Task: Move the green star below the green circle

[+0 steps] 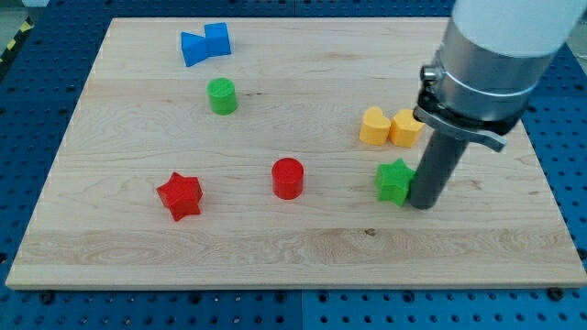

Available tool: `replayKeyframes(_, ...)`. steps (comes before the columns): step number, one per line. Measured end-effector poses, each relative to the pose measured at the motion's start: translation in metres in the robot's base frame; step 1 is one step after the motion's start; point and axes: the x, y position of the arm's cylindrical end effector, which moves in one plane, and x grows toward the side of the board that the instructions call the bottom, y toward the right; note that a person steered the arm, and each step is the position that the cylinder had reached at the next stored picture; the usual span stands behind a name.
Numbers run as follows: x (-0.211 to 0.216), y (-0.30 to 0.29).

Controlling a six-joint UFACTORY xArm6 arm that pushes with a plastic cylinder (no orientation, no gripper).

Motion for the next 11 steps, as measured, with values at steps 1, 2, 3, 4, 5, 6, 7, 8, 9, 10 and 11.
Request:
replayKeyframes(1,0.0,-0.033)
replayKeyframes(2,-0.011,-0.055)
replayKeyframes(3,-0.023,-0.047)
replayKeyframes(4,-0.024,-0.012)
replayKeyframes(5,-0.046,-0.032)
replayKeyframes(6,-0.053,-0.059)
replayKeyframes(7,-0.053,-0.067)
replayKeyframes(8,-0.053,-0.087)
replayKeyframes(9,-0.059,-0.111)
replayKeyframes(10,-0.067,-0.119)
replayKeyframes(11,-0.067,-0.147)
